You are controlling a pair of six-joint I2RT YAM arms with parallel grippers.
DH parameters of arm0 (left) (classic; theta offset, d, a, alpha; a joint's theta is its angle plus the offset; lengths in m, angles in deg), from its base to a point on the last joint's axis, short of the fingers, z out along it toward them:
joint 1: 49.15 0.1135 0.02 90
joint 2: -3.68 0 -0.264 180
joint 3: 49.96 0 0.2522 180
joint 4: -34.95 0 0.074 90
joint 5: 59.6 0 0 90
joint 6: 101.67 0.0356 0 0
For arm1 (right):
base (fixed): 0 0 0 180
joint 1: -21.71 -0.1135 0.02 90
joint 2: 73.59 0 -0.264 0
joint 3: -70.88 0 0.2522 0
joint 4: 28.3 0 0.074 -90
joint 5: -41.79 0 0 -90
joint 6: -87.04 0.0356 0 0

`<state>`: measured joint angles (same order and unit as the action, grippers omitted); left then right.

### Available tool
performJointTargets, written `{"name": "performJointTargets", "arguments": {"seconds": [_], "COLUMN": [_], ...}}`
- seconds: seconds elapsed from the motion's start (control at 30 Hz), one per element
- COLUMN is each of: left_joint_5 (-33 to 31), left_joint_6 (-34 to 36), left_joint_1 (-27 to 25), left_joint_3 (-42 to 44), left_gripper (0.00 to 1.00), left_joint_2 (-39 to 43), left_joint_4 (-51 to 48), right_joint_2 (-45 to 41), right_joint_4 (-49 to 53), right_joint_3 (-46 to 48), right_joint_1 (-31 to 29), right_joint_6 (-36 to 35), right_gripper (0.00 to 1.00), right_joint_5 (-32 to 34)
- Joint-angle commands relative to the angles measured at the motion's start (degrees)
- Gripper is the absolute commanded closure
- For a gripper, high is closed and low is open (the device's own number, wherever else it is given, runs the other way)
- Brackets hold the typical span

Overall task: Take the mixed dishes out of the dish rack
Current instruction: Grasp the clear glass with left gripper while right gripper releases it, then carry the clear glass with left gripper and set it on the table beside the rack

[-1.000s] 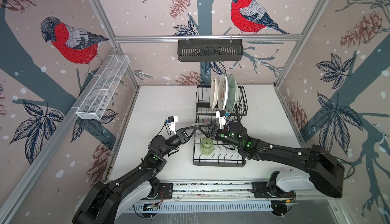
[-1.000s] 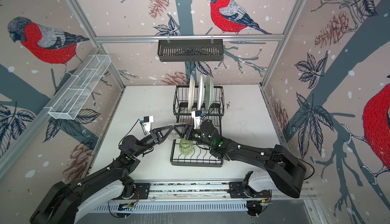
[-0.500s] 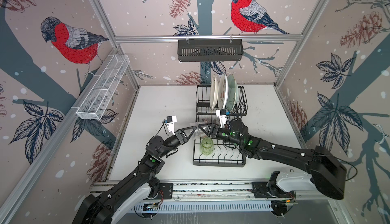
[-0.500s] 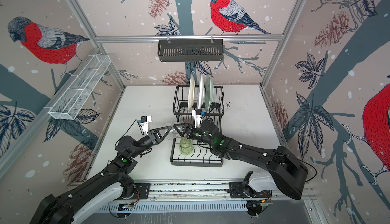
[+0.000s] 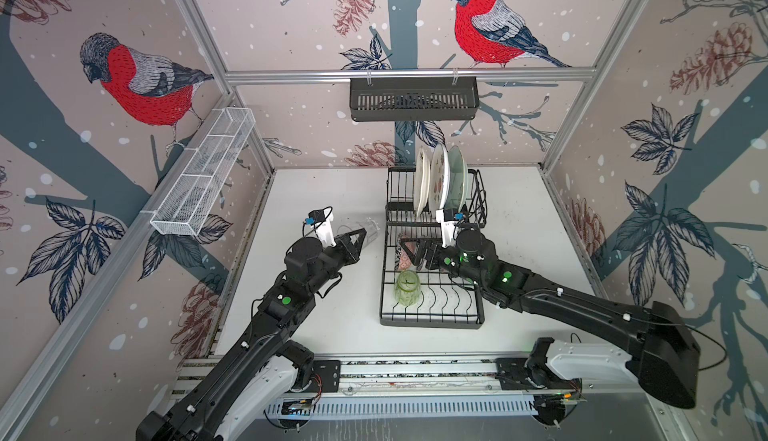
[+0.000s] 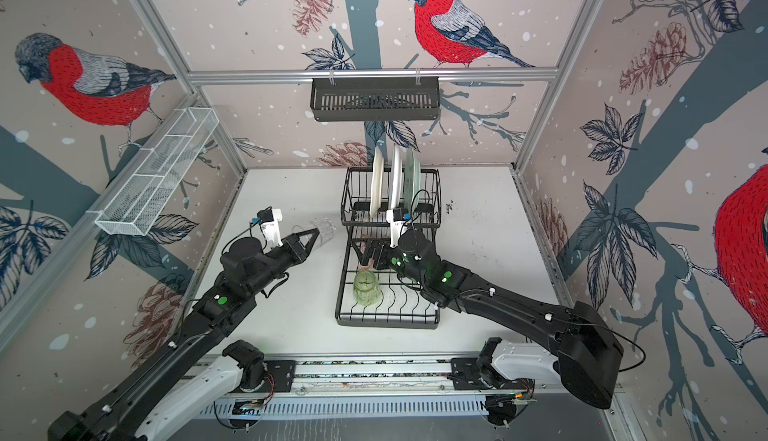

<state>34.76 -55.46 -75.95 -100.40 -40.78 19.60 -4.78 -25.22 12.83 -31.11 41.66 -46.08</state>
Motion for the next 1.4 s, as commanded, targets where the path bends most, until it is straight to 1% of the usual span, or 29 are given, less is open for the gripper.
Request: {"name": "performJointTargets", "arguments": {"seconds": [0.0, 0.17, 0.23, 0.3, 0.4, 0.5, 0.57, 0.67, 0.83, 0.93, 1.07, 1.23, 1.37], "left_joint_5": [-12.99, -20.98, -27.21, -29.50, -32.76, -32.29, -30.09, -28.91, -28.29, -27.06, -26.97, -24.76, -24.90], "left_joint_6": [8.20, 11.35, 12.88, 14.70, 14.07, 14.96, 14.89, 13.13, 14.71, 15.03, 16.82, 17.85, 18.64], "left_joint_1": [0.30, 0.70, 1.01, 2.64, 5.42, 7.62, 9.69, 12.50, 14.48, 16.44, 17.08, 18.08, 19.39], "left_joint_3": [-3.27, -8.55, -11.63, -14.45, -16.38, -18.70, -20.15, -25.12, -32.28, -37.75, -44.82, -50.94, -54.99], "left_gripper": [1.00, 1.00, 1.00, 1.00, 1.00, 1.00, 1.00, 1.00, 1.00, 1.00, 1.00, 1.00, 1.00], "left_joint_2": [-2.77, -11.91, -16.56, -20.79, -26.31, -32.23, -36.34, -42.34, -50.70, -56.01, -61.88, -66.50, -70.22], "left_joint_4": [-11.16, -15.36, -17.77, -18.56, -17.23, -15.49, -14.61, -14.78, -15.42, -18.40, -23.01, -26.82, -31.04], "right_joint_2": [-0.89, -5.39, -7.85, -10.44, -13.60, -16.41, -18.29, -20.98, -24.59, -26.05, -27.08, -28.13, -26.92], "right_joint_4": [7.88, 9.91, 8.83, 7.59, 6.95, 9.07, 10.33, 11.74, 13.92, 14.39, 16.24, 15.81, 16.07], "right_joint_3": [-0.68, 0.35, 2.15, 4.60, 7.90, 8.92, 9.54, 10.57, 12.17, 13.38, 13.39, 14.62, 13.60], "right_joint_1": [0.09, 0.35, 0.51, 0.62, 1.04, 1.50, 1.74, 2.90, 4.88, 6.24, 8.70, 10.72, 12.36], "right_joint_6": [-6.87, -12.59, -13.81, -14.87, -15.76, -17.09, -17.55, -17.84, -18.58, -18.22, -17.62, -17.78, -18.13], "right_gripper": [0.00, 0.00, 0.00, 0.00, 0.00, 0.00, 0.00, 0.00, 0.00, 0.00, 0.00, 0.00, 0.00], "right_joint_5": [5.82, 5.35, 4.46, 3.88, 3.95, 2.85, 3.68, 4.13, 3.75, 3.41, 1.97, 0.06, -3.00]}}
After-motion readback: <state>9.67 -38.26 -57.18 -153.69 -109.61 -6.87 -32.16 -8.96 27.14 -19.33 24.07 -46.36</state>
